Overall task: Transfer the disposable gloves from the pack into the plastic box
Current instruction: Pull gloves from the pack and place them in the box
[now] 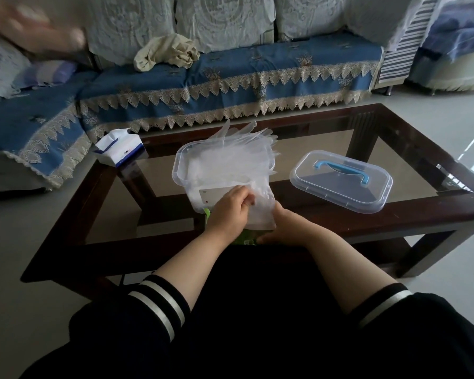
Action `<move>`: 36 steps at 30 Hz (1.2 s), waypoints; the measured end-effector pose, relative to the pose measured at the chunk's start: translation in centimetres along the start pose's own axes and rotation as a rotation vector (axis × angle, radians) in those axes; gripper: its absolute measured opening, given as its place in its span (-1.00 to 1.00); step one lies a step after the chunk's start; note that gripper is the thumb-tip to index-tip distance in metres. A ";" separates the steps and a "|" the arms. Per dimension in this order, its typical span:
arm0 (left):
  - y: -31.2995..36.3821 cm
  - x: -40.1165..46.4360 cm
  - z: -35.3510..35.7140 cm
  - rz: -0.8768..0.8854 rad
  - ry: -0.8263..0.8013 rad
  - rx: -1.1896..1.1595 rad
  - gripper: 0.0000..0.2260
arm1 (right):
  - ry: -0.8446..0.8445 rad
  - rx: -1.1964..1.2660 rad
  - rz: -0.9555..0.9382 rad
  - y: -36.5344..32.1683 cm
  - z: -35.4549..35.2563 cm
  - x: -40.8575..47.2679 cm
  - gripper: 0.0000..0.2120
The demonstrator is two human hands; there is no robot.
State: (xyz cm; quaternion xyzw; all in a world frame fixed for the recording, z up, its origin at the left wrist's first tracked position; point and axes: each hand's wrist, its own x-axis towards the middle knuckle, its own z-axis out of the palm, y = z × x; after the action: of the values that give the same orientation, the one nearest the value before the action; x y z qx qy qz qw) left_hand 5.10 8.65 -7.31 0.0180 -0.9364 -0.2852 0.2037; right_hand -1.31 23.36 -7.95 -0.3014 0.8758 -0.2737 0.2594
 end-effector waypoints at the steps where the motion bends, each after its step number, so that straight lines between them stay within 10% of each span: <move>1: 0.1 -0.2 -0.1 0.049 0.031 0.041 -0.90 | -0.003 -0.044 0.029 0.2 0.1 0.2 -0.14; 10: 1.0 -1.9 -2.5 0.493 0.172 0.251 -0.78 | 0.038 -0.087 0.029 0.2 0.4 0.4 -0.13; 25: 3.4 -0.4 -9.8 0.251 0.461 -0.117 -0.82 | 0.052 -0.218 0.045 0.6 -0.4 0.2 -0.25; 36: 2.1 2.0 -14.1 -0.167 -0.054 -0.327 -0.52 | 0.032 -0.171 0.039 0.6 -0.4 -0.2 -0.43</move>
State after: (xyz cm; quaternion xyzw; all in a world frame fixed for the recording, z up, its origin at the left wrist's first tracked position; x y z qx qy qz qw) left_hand 8.92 2.71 5.22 0.0548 -0.8779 -0.4501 0.1542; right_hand -1.62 23.98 -7.98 -0.3010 0.9057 -0.1978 0.2237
